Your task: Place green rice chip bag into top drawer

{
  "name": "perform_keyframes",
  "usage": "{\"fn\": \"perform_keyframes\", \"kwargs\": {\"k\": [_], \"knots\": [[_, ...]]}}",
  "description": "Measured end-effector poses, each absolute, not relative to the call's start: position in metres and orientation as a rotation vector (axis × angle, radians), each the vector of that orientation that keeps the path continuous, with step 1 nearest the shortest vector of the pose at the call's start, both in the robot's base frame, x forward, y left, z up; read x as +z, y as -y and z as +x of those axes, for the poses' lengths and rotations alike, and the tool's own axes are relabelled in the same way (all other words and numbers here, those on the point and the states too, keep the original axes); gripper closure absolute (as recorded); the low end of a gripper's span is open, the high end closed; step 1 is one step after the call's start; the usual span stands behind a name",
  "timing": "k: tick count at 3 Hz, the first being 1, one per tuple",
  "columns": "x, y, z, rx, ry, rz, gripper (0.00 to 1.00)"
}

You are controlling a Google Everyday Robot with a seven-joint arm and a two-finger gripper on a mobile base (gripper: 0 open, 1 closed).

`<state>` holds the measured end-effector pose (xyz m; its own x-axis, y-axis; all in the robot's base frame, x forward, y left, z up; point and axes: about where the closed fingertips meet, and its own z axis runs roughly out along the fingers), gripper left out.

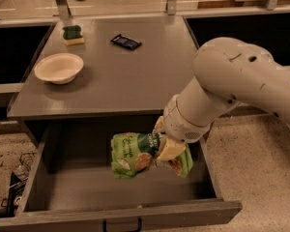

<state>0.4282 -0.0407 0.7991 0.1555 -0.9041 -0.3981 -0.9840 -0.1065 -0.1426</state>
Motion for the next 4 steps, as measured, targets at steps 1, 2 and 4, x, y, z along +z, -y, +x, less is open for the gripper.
{"fn": "perform_keyframes", "kwargs": {"k": [1,2,4], "knots": [[0.799,0.041,0.428,0.297,-1.803,-2.071,1.00],[0.790,0.040,0.428,0.312,-1.816,-2.072,1.00],[0.710,0.045,0.437,0.367,-1.961,-2.064,1.00]]}}
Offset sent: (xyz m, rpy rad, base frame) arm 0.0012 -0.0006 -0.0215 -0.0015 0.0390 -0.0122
